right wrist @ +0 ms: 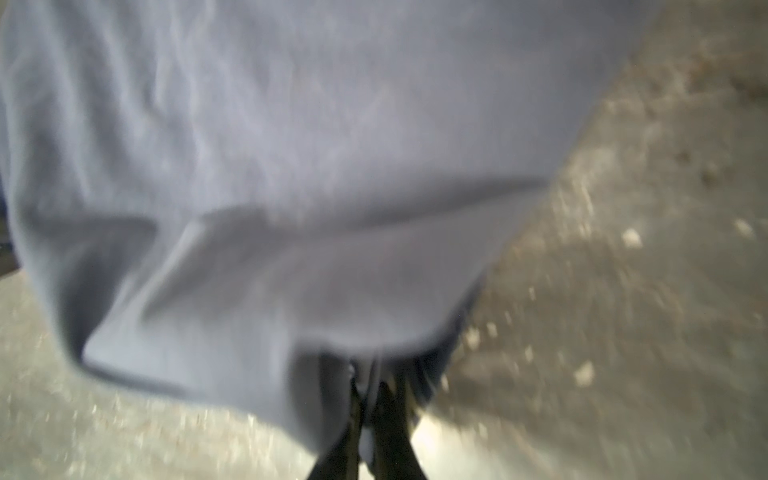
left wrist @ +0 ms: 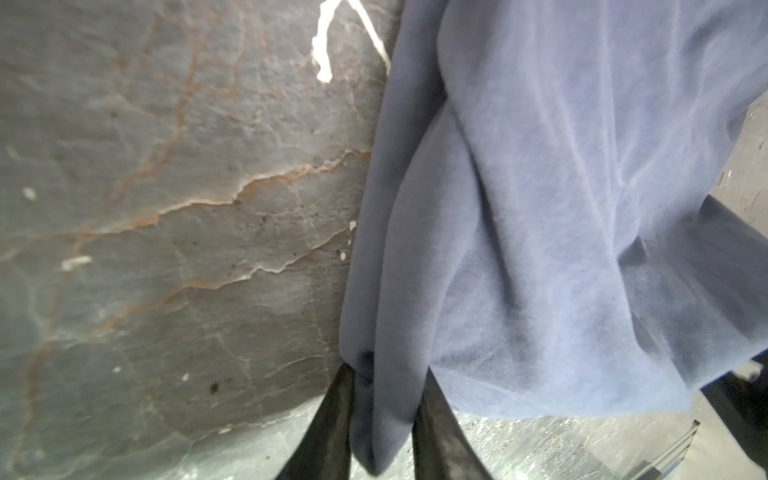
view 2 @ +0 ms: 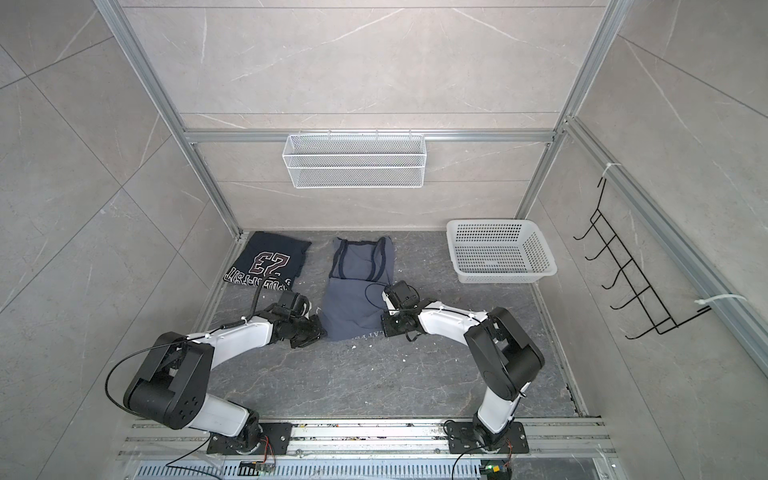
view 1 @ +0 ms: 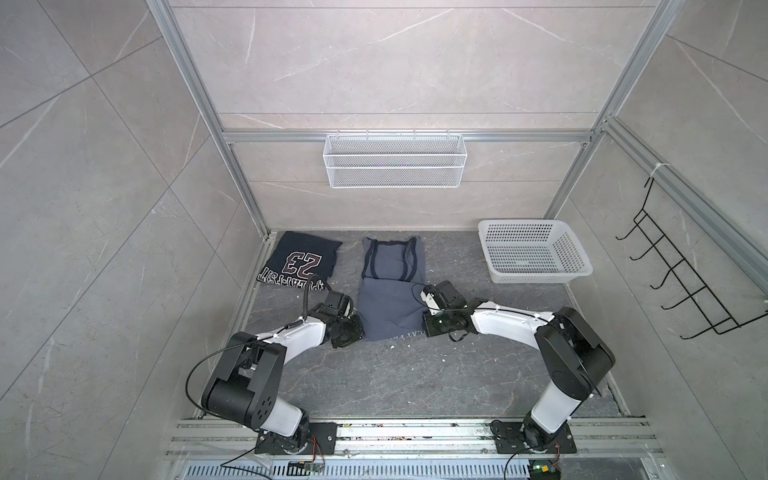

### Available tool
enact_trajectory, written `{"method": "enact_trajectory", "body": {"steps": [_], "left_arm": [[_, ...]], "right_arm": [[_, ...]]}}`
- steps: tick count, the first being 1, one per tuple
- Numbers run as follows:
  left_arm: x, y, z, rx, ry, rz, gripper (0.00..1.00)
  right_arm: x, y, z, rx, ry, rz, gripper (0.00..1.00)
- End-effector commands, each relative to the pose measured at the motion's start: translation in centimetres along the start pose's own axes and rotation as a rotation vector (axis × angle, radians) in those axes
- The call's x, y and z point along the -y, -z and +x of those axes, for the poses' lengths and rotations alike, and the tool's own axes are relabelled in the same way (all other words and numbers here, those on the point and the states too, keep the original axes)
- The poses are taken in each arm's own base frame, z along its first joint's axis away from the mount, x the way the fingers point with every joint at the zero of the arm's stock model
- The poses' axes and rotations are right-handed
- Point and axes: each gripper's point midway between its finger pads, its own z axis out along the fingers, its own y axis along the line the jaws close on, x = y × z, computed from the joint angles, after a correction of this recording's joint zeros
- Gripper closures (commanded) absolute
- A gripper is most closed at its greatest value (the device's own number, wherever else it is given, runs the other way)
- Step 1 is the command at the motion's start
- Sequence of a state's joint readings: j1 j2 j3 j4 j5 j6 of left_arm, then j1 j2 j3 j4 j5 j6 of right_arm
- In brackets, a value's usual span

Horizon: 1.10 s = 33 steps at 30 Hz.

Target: Fold and stack the tank tops

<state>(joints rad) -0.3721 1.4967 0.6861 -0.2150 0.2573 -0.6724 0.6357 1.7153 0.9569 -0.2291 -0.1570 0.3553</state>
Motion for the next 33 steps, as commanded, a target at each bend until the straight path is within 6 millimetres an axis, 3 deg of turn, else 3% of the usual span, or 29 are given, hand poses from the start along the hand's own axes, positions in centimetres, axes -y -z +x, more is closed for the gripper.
{"method": "enact_trajectory", "body": {"steps": [1,9,12,15,18,22,29,33], "left_arm": [[0.9,0.3,-0.6,0.014,-0.021,0.019,0.77],[0.4,0.0,-0.4,0.010,-0.008,-0.005,0.86],[0.3,0.1,-0.3,0.009,-0.006,-0.006,0.87],[0.4,0.2,-0.2,0.010,-0.007,-0.003,0.87],[0.5,0.5,-0.2,0.013,-0.014,-0.001,0.87],[0.5,0.5,-0.2,0.010,-0.016,-0.003,0.86],[0.7,0.3,-0.2,0.005,-0.020,0.008,0.85],[1.0,0.3,-0.1,0.002,-0.029,0.019,0.85]], "right_arm": [[-0.7,0.9,0.9,0.019,-0.036,-0.033,0.91],[0.3,1.0,3.5,0.022,-0.106,0.002,0.91],[0.9,0.7,5.0,0.010,-0.133,0.009,0.82],[0.2,1.1,5.9,0.011,-0.124,-0.049,0.66],[-0.9,2.3,5.6,0.050,-0.096,-0.114,0.57],[-2.0,3.5,4.0,0.108,-0.058,-0.151,0.54],[-2.7,2.4,0.8,0.118,-0.034,-0.127,0.55],[-3.0,1.2,0.5,0.091,-0.027,-0.128,0.59]]}}
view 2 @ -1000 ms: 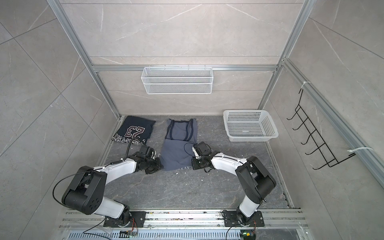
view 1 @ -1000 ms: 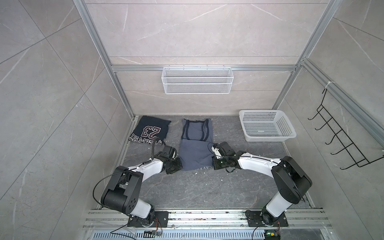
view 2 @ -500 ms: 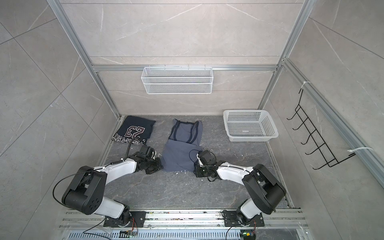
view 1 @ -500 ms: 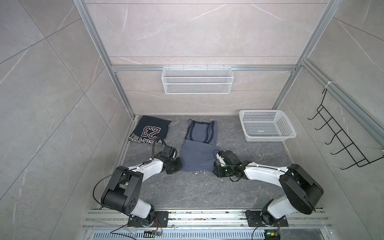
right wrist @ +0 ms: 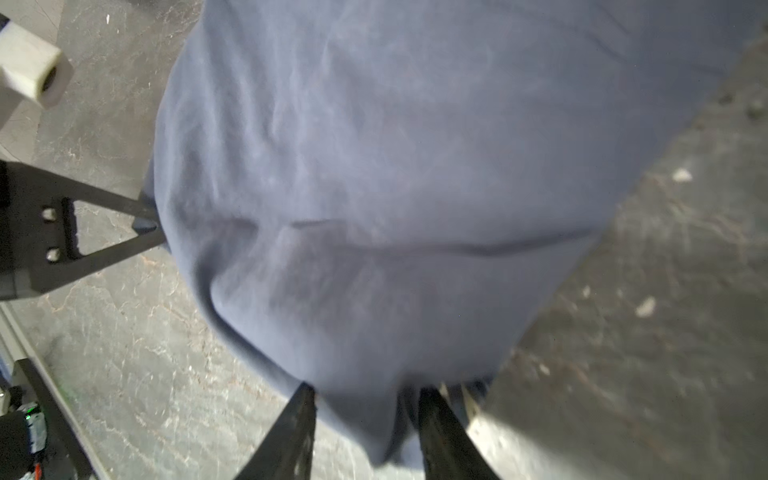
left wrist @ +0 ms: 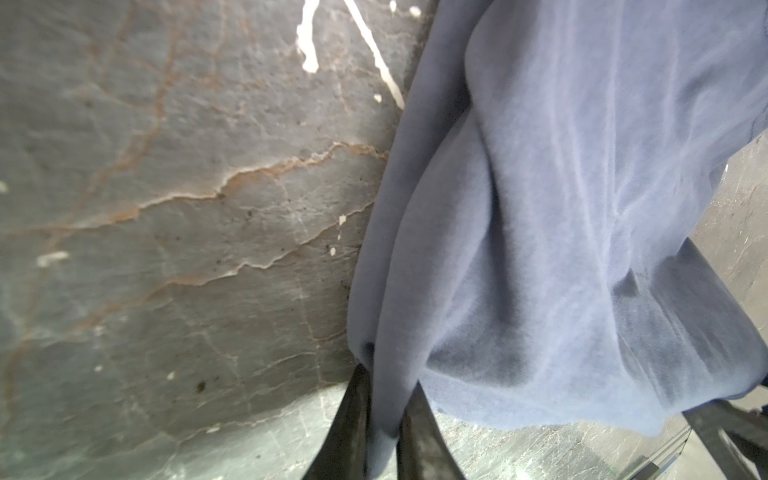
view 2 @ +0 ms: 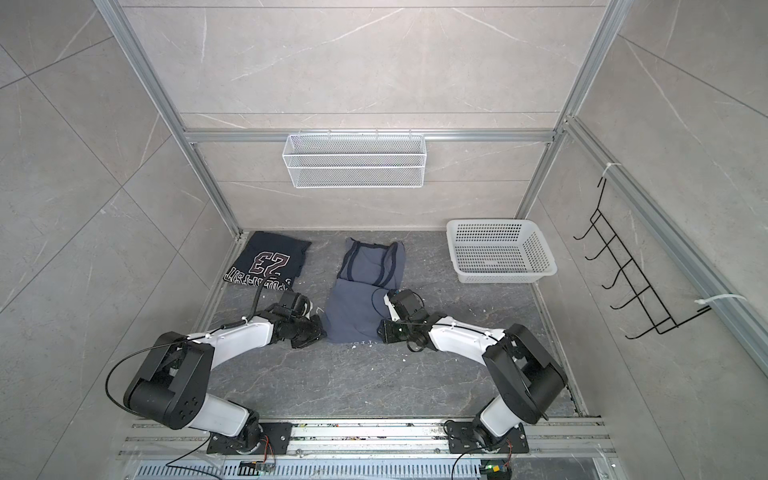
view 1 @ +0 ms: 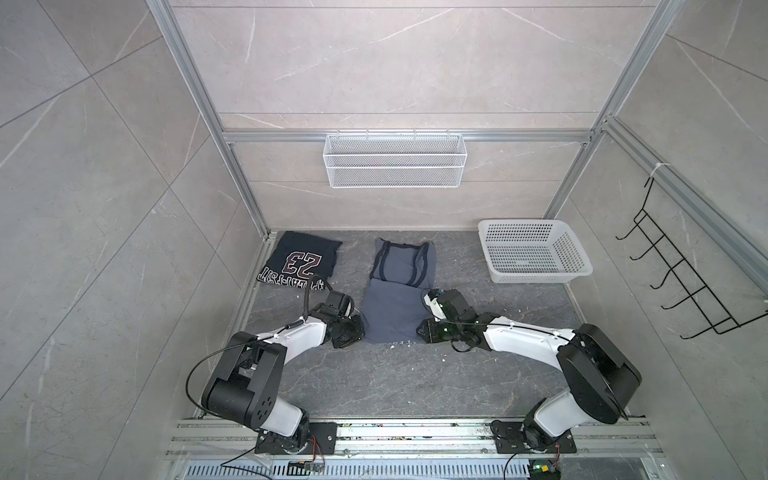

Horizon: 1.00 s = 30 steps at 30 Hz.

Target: Fold and stack the tank tops

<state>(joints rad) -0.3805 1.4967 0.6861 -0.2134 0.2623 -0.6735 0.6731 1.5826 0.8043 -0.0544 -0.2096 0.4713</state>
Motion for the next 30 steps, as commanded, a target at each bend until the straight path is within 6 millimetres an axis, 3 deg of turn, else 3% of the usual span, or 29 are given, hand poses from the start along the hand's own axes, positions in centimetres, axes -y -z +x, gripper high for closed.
{"method": "enact_trajectory", "body": {"steps": [1,4,9,14,19,23,30], "left_arm": [[0.8,0.3,-0.3,0.008,-0.024,0.014,0.85],[0.9,0.3,-0.3,0.009,-0.028,0.016,0.85],[0.3,0.2,-0.3,0.016,-0.025,-0.014,0.86],[-0.1,0.1,-0.2,0.017,-0.029,-0.039,0.89],[0.3,0.1,0.0,0.013,-0.047,-0.035,0.93],[0.9,0.3,0.5,0.009,-0.080,-0.024,0.96],[0.6,0.6,2.1,0.001,-0.114,-0.030,0.97]], "right_arm": [[-0.5,-0.8,-0.1,-0.020,0.028,-0.011,0.61],[-0.9,-0.6,0.6,-0.038,0.036,-0.003,0.68],[0.1,1.3,2.2,-0.058,0.003,0.065,0.91],[1.3,2.4,4.8,-0.117,-0.077,0.111,0.98],[2.9,1.4,7.0,-0.164,-0.133,0.153,0.98],[4.2,1.1,6.4,-0.153,-0.145,0.240,0.99],[3.1,1.0,2.9,-0.115,-0.104,0.225,0.91]]}}
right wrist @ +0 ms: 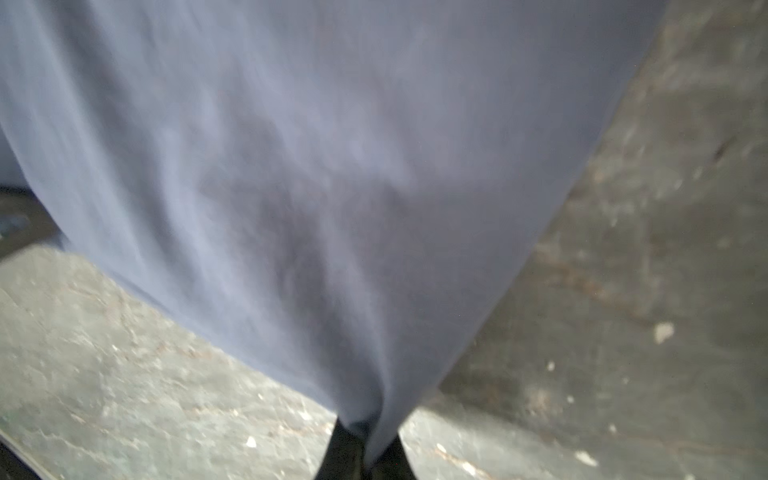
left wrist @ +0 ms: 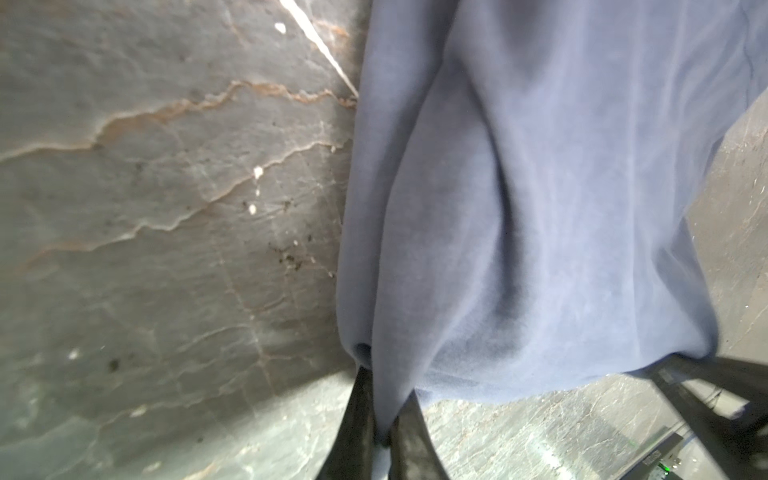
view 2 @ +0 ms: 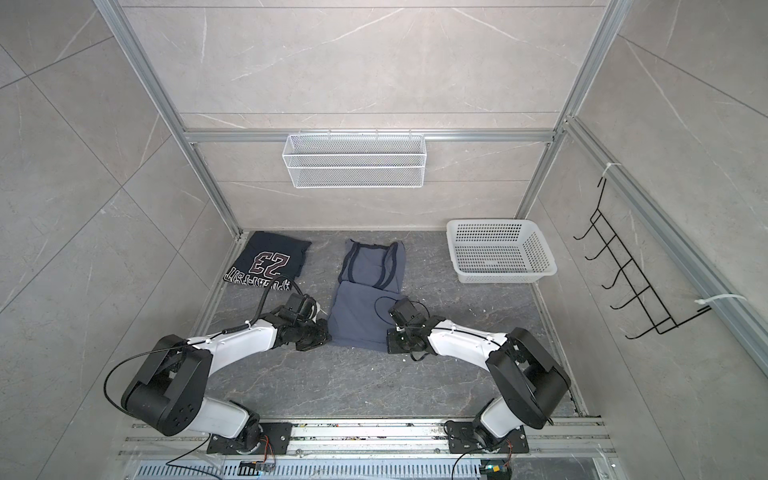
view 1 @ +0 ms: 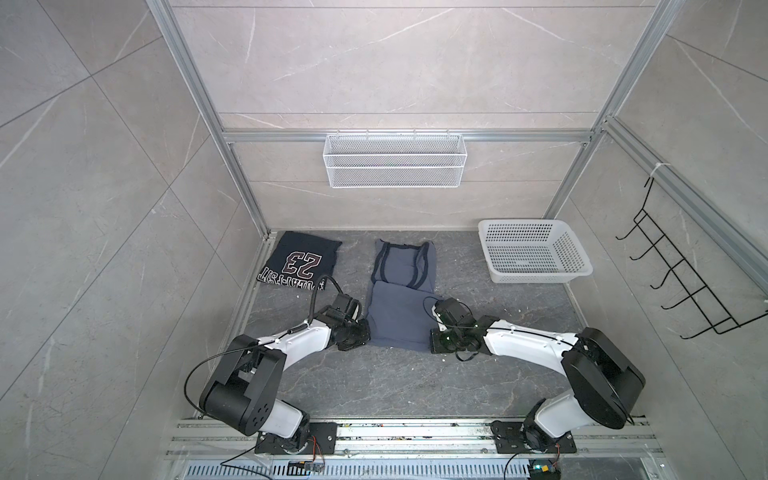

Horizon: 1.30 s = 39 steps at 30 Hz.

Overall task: Fold and stack the tank tops
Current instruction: 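Lift the near folded edge with both grippers and fold it toward the straps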

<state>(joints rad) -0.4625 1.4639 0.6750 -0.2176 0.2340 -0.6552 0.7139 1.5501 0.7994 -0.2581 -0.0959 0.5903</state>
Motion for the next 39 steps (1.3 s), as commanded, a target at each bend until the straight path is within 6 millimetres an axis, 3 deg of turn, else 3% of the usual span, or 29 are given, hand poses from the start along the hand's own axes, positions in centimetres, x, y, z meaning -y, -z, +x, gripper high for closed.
{"method": "enact_trajectory", "body": {"steps": [1,5,10,16,21,25,30,35,39], "left_arm": [[-1.0,0.6,0.7,0.008,-0.017,-0.036,0.97],[-1.3,0.9,0.9,0.029,-0.005,-0.032,0.98],[-0.7,0.8,1.1,0.034,0.008,0.011,0.98],[-0.5,0.6,1.2,0.031,0.018,0.030,0.98],[-0.3,0.7,1.5,0.028,0.020,0.038,0.98],[-0.5,0.8,1.8,0.031,0.028,0.038,0.98],[-0.1,1.2,2.0,0.041,0.033,0.053,0.99],[0.4,2.4,2.0,0.060,0.042,0.063,1.00],[0.9,4.2,2.0,0.103,0.053,0.078,1.00]], "right_arm": [[0.7,0.0,-1.1,-0.007,0.008,0.059,0.90],[1.0,0.6,-0.7,-0.014,-0.001,0.045,0.75],[0.8,1.4,1.3,-0.039,-0.031,-0.021,0.58],[-0.1,0.0,3.9,-0.085,-0.120,-0.150,0.53],[-0.5,-1.2,3.8,-0.086,-0.163,-0.185,0.53],[0.1,-1.7,3.0,-0.059,-0.179,-0.143,0.56],[-0.4,-1.6,1.7,-0.033,-0.162,-0.139,0.67],[-0.7,0.7,0.5,0.005,-0.115,-0.113,0.86],[-0.7,3.0,0.7,0.021,-0.077,-0.088,0.93]]}}
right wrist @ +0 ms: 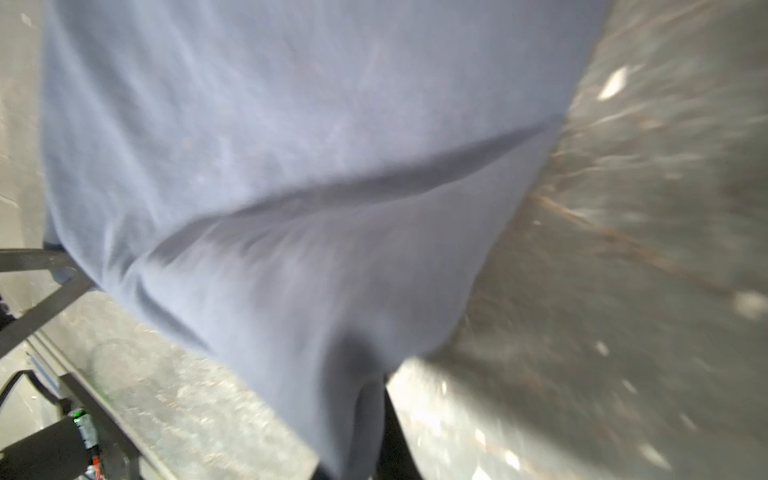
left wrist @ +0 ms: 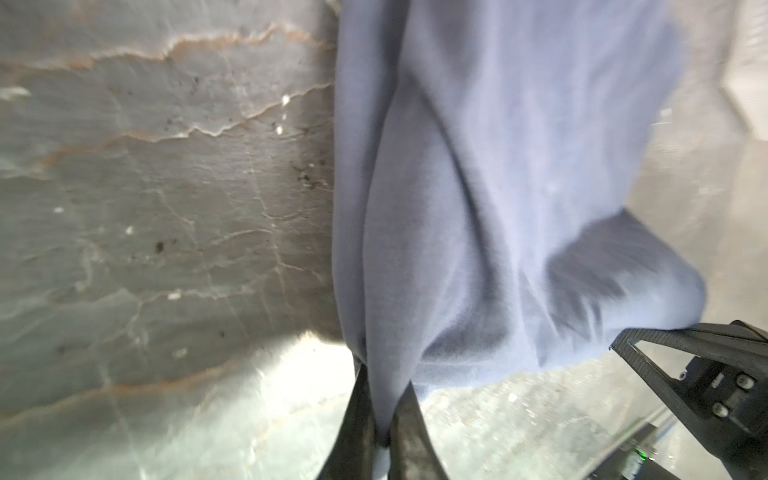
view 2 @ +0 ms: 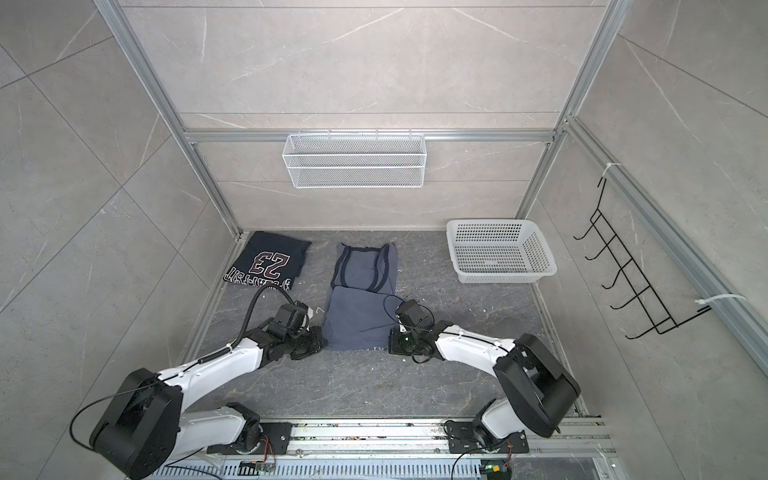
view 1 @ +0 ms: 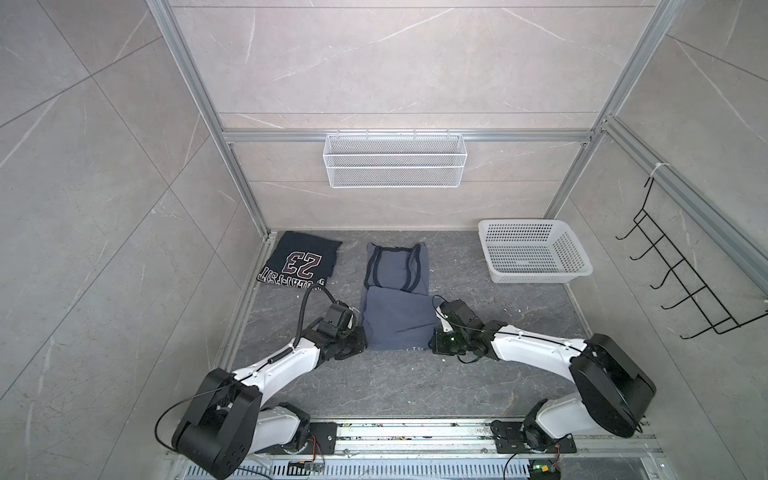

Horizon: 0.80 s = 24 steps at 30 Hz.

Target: Fold and stack the tank tops

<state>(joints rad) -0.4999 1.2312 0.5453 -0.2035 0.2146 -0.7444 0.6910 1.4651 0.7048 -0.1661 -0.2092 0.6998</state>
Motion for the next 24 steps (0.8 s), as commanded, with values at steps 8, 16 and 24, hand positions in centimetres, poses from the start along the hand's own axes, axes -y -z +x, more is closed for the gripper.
{"method": "enact_trajectory", "body": {"steps": [8,16,24], "left_arm": [[4.6,6.7,-2.2,0.123,0.036,0.109,1.00],[9.6,10.6,-8.5,0.237,-0.010,0.097,1.00],[11.8,8.8,-17.4,0.312,0.043,0.050,1.00]], "right_arm": [[-3.0,7.5,-2.2,0.087,0.090,0.022,1.00],[-6.4,11.4,-10.2,0.229,0.130,0.055,1.00],[-6.7,7.6,-17.6,0.190,0.061,-0.035,1.00]]}}
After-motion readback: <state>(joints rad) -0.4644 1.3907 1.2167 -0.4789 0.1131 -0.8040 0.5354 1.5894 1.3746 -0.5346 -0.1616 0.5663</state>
